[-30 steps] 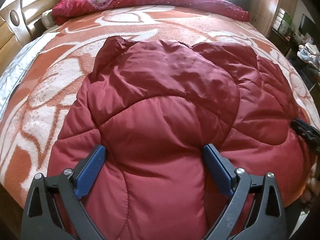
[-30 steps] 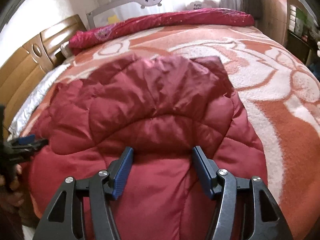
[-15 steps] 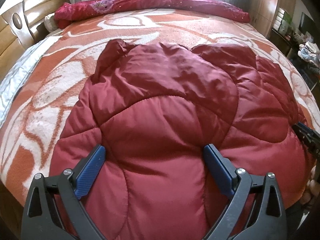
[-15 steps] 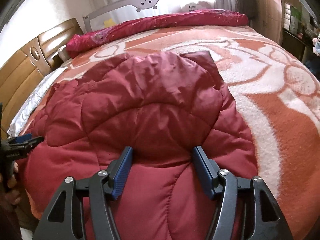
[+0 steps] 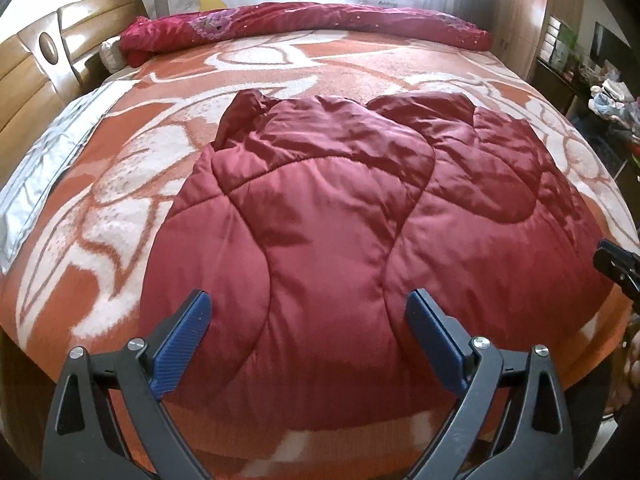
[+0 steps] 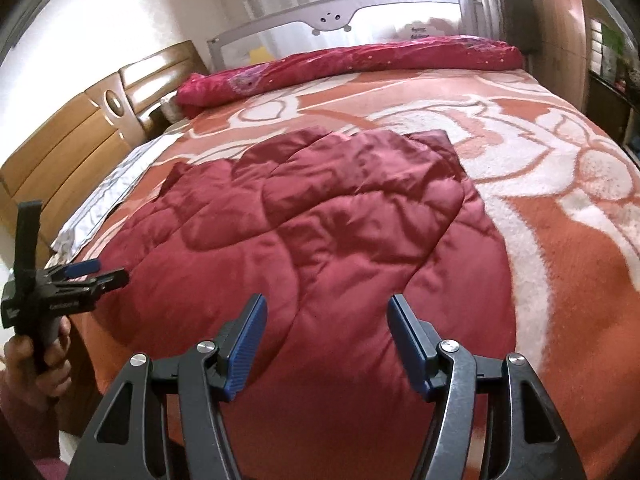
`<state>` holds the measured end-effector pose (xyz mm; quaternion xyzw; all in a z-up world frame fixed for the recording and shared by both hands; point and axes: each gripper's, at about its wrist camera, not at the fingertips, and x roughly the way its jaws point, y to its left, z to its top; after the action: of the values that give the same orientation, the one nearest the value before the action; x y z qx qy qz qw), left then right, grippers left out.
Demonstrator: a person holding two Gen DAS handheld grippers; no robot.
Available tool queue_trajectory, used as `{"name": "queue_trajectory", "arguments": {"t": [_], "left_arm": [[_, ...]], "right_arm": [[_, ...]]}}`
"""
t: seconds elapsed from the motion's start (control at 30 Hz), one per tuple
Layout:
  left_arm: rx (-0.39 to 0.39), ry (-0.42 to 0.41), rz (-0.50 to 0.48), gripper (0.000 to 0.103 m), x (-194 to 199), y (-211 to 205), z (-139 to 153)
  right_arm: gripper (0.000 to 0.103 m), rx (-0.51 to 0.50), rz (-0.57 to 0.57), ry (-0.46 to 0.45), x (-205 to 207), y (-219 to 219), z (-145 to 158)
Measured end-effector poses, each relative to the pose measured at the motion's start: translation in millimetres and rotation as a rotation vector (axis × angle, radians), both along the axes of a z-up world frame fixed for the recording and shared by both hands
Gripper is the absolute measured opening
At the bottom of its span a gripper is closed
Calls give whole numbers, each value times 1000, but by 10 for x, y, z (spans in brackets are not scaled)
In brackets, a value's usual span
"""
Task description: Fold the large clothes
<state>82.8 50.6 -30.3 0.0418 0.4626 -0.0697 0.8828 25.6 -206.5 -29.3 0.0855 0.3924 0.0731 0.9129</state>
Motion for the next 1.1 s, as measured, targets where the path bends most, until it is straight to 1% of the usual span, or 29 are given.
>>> {"name": "queue_trajectory", "arguments": {"t": [0.07, 0.2, 0.3, 0.5, 0.57, 0.63, 0.67, 0.73, 0.8, 0.9, 0.93, 0.97, 1.0, 1.03, 1.1], "left_arm": [[1, 1, -7, 99, -65, 14, -8], [17, 4, -32, 99, -223, 3, -60], [32, 0, -49, 99, -338, -5, -101], [-1, 20, -83, 99, -506, 18, -108], [-1, 18, -100, 99, -556, 5, -99], [15, 12, -115, 99, -613, -28, -93], [26, 9, -121, 99, -636, -52, -91], [37, 13, -137, 99, -687, -100, -102], [34, 21, -157, 99, -745, -141, -102], [20, 7, -170, 99, -836, -150, 22], [13, -6, -174, 99, -870, -139, 104], [10, -16, -176, 99, -894, -132, 173], [7, -30, -179, 99, -922, -121, 265], [7, -41, -181, 102, -938, -113, 335], [21, -59, -171, 103, -950, -111, 449]], "right_arm": [[64, 6, 7, 8, -50, 9, -16], [70, 12, 21, 25, -167, 31, -62], [70, 14, 17, 43, -230, 22, -110], [71, 16, 9, 57, -352, 3, -124], [77, 17, 15, 59, -389, 18, -113], [82, 10, 31, 58, -438, 40, -101], [83, -2, 37, 59, -460, 63, -99], [88, -42, 53, 66, -503, 128, -100], [90, -66, 72, 74, -533, 178, -103], [91, -80, 116, 90, -607, 252, -43], [93, -82, 128, 86, -638, 267, 14], [96, -82, 135, 79, -667, 282, 62], [103, -84, 145, 63, -707, 298, 142], [103, -83, 160, 38, -755, 316, 260], [103, -75, 177, 13, -798, 348, 390]]}}
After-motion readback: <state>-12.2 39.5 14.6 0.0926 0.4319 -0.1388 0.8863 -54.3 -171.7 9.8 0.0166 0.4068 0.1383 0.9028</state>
